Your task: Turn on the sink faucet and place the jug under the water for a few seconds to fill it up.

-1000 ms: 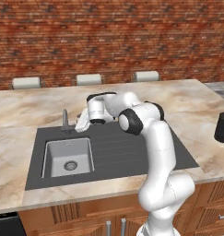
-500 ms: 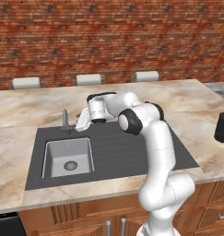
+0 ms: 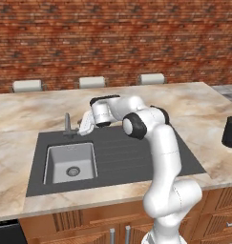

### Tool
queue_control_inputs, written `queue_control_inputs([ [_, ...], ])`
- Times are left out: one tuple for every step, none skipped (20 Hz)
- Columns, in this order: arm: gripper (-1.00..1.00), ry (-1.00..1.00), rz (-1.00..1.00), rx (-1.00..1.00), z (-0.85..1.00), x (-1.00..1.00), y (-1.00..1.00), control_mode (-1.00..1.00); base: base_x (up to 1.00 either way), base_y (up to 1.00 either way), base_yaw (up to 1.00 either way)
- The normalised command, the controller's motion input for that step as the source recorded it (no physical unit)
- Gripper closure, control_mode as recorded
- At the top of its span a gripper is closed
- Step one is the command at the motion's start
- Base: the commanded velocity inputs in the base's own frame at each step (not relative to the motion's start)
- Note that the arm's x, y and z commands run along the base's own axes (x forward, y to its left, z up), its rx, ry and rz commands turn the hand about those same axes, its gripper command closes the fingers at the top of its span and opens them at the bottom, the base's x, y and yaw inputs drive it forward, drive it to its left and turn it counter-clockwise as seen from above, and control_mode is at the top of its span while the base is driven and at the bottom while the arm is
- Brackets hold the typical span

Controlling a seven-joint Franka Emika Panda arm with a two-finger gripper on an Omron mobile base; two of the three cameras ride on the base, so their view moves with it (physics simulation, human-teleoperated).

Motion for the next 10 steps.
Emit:
queue_control_inputs([
  [1.00,0.00,0.00,0.00,-0.04,0.00,0.40,-1.00,0.00,0.00,0.00],
  [1.00,0.00,-0.01,0.00,-0.02,0.00,0.42,-1.00,0.00,0.00,0.00],
  [1.00,0.00,-0.03,0.00,-0.02,0.00,0.40,-1.00,0.00,0.00,0.00],
  [1.00,0.00,-0.06,0.00,0.00,0.01,0.44,-1.00,0.00,0.00,0.00],
  [1.00,0.00,-0.10,0.00,0.00,0.00,0.38,-1.00,0.00,0.00,0.00],
  [1.00,0.00,-0.12,0.00,0.00,0.00,0.25,-1.00,0.00,0.00,0.00],
  [1.00,0.00,-0.13,0.00,0.00,0.01,0.14,-1.00,0.00,0.00,0.00],
  [1.00,0.00,-0.15,0.01,0.00,0.04,0.03,-1.00,0.00,0.00,0.00],
  [1.00,0.00,-0.16,0.00,0.00,0.06,0.11,-1.00,0.00,0.00,0.00],
  [1.00,0.00,-0.20,0.00,0.00,0.00,0.20,-1.00,0.00,0.00,0.00],
])
